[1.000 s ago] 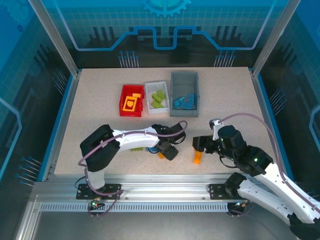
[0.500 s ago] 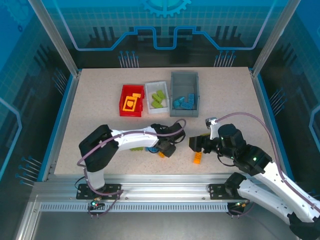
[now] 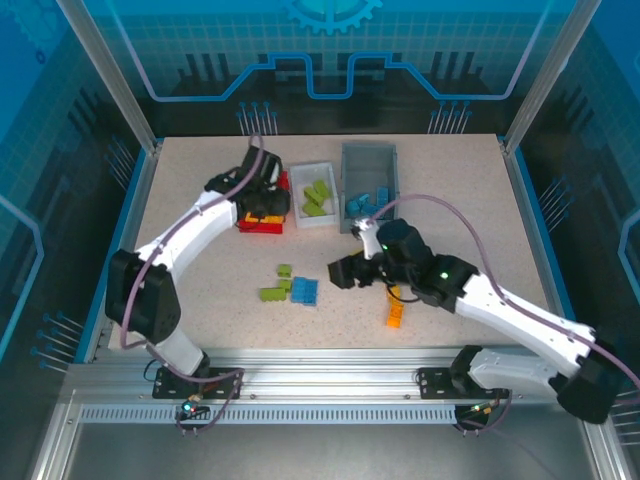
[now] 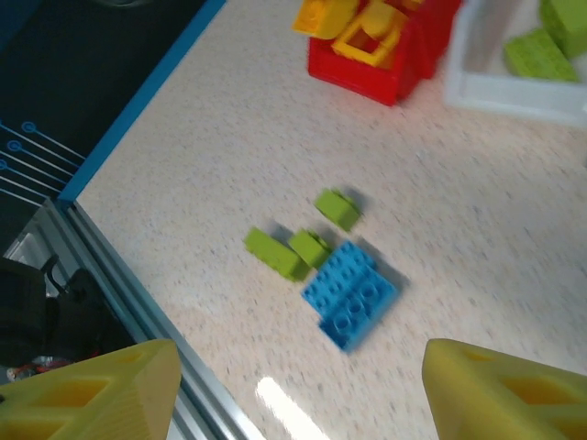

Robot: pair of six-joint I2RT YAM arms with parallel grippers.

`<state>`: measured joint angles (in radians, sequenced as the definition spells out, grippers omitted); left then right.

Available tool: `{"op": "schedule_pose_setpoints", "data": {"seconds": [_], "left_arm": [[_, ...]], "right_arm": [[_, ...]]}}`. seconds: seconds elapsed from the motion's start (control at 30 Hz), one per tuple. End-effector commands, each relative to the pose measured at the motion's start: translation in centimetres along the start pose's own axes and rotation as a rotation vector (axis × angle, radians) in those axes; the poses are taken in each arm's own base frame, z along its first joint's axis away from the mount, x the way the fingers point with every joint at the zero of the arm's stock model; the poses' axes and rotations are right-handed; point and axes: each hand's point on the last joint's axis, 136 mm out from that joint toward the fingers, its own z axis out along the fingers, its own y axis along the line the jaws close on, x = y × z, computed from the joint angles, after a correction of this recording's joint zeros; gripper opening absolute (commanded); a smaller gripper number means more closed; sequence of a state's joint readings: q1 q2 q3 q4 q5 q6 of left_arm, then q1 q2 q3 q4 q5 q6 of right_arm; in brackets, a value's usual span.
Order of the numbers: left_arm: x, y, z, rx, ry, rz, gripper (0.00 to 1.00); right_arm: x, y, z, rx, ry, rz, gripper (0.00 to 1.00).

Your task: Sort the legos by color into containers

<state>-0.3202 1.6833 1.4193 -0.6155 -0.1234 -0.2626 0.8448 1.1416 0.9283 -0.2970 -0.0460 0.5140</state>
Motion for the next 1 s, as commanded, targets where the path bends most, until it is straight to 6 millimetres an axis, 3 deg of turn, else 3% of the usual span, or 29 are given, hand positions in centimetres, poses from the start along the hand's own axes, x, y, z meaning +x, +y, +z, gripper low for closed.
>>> {"op": "schedule_pose_setpoints", "data": {"seconds": [0.0,0.13,0.27,0.37,0.47,0.6,0.77,0.87,0.97], "left_arm": [[-2.6,2.4,3.0,-0.021,0.0,-0.06,0.33],[-4.9,5.2,6.1,-0.055,0.01,-0.13,0.33],[-5.8,6.2,8.6,-0.044,0.039,-0.164,0.34],[-6.4,6.6,9.7,-0.032,0.048,-0.18,0.43],[-6.8,6.4,9.5,-0.01,0.05,-0.195,0.58],[-7.7,5.3,6.7,0.043,0.008,-0.212,0.67],[-8.4,3.0,0.1,0.155,-0.085,-0.25,0.67],[-6.7,1.3,-3.9,0.21,-0.117,-0.246,0.68],[-3.6,-0.6,-7.2,0.265,-0.124,-0.232,0.68]], "right_arm": [[-4.3,3.1,2.1,-0.048,-0.105,-0.077,0.71],[-5.0,4.3,5.7,-0.042,-0.076,-0.097,0.7],[-5.0,4.2,7.7,-0.028,-0.055,-0.082,0.7],[-4.5,3.9,8.6,-0.015,-0.03,-0.077,0.7],[-3.3,2.8,9.7,0.03,0.019,-0.07,0.71],[-0.5,0.4,11.0,0.137,0.124,-0.039,0.71],[4.0,-0.8,11.7,0.272,0.25,-0.039,0.71],[7.3,-1.1,11.8,0.337,0.339,-0.029,0.73],[9.9,-1.3,11.1,0.398,0.406,-0.04,0.77]]}}
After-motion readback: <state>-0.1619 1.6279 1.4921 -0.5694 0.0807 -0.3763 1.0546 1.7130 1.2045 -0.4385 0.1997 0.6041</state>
